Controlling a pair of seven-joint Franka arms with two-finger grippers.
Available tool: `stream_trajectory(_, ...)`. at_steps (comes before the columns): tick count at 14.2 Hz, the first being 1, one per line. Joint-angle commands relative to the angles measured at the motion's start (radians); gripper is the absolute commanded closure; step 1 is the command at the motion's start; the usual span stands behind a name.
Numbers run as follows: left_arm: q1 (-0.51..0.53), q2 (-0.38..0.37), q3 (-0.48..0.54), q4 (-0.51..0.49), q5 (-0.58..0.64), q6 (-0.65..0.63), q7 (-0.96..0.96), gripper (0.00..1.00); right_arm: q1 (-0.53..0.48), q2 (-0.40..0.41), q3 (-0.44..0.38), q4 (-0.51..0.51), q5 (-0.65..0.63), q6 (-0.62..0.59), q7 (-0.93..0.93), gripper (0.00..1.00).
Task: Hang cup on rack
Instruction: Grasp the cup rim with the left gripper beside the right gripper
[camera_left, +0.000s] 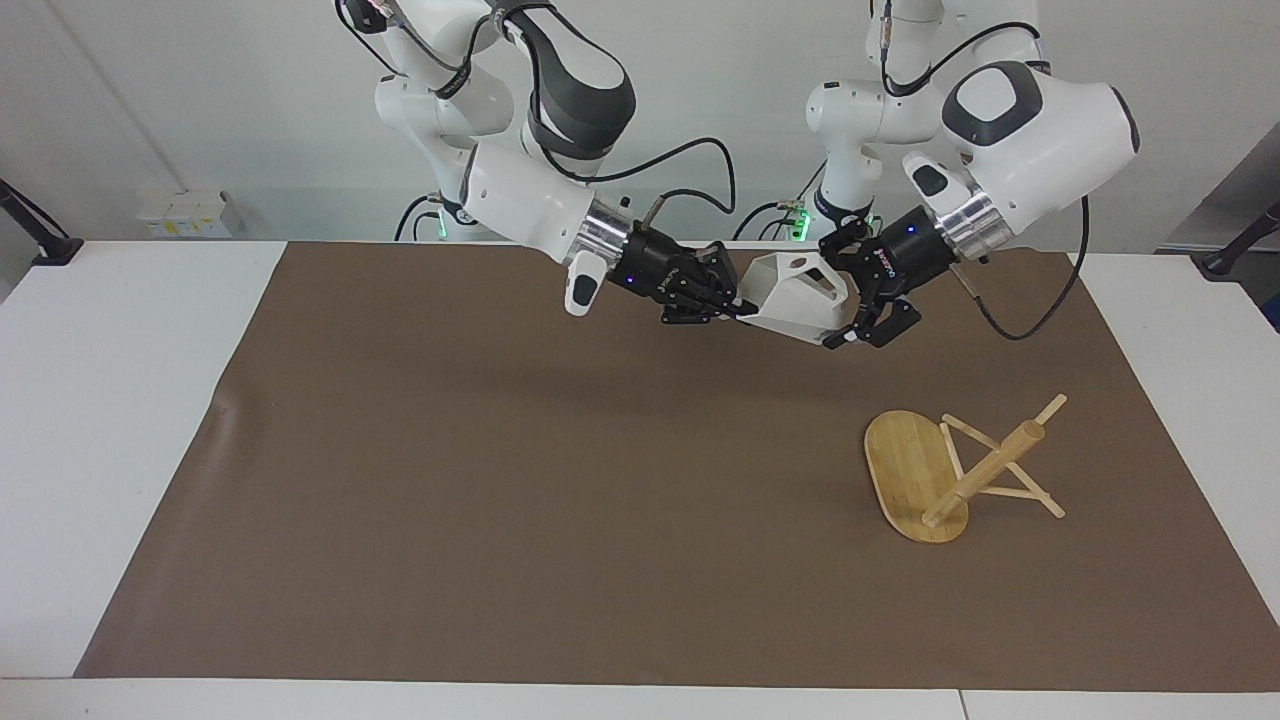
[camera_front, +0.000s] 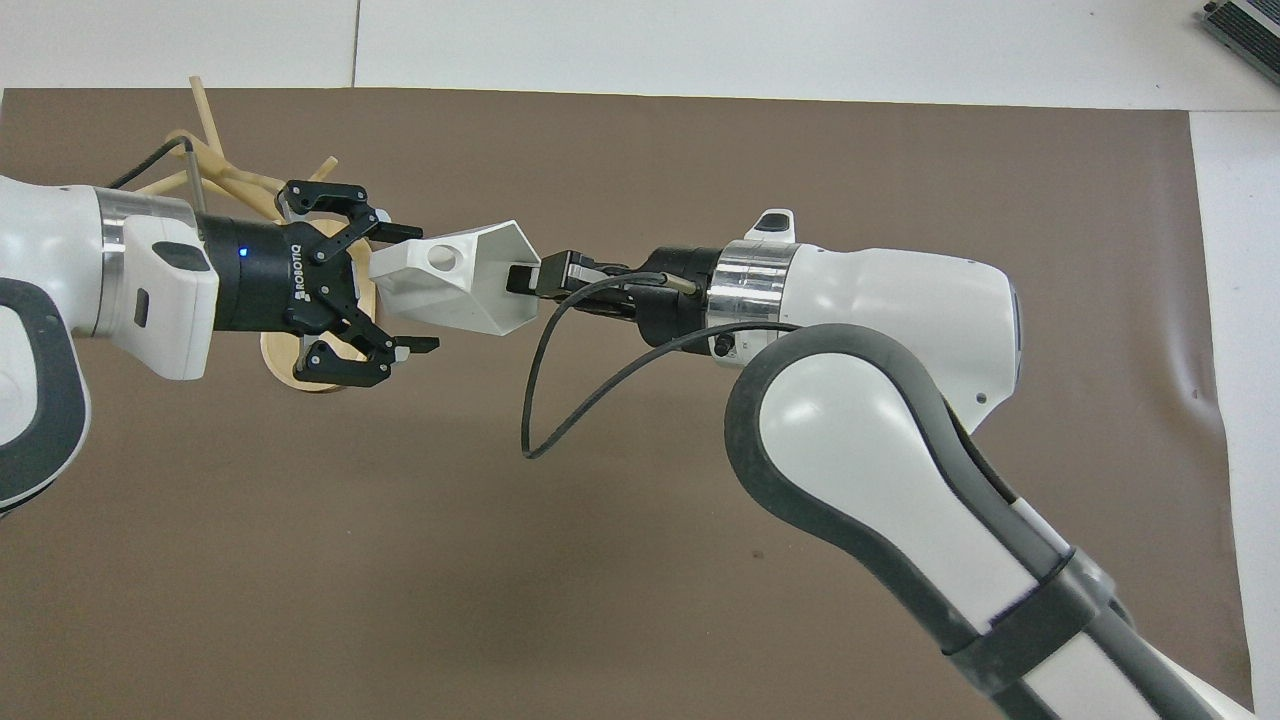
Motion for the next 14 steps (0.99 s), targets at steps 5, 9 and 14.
stream_trajectory(5, -0.014, -0.008, 0.0, -0.002, -0.013, 0.016, -0.026, 0.49, -0.009, 0.014, 0.013, 0.019, -0.027, 0.013, 0.033, 1.0)
stream_trajectory(9, -0.013, -0.012, 0.002, -0.004, -0.013, 0.016, -0.081, 1.0, -0.009, 0.014, 0.013, 0.019, -0.027, 0.015, 0.033, 1.0)
stream_trajectory(14, -0.011, -0.018, 0.005, -0.005, -0.012, 0.018, -0.096, 1.0, -0.009, 0.014, 0.013, 0.019, -0.027, 0.015, 0.035, 0.99)
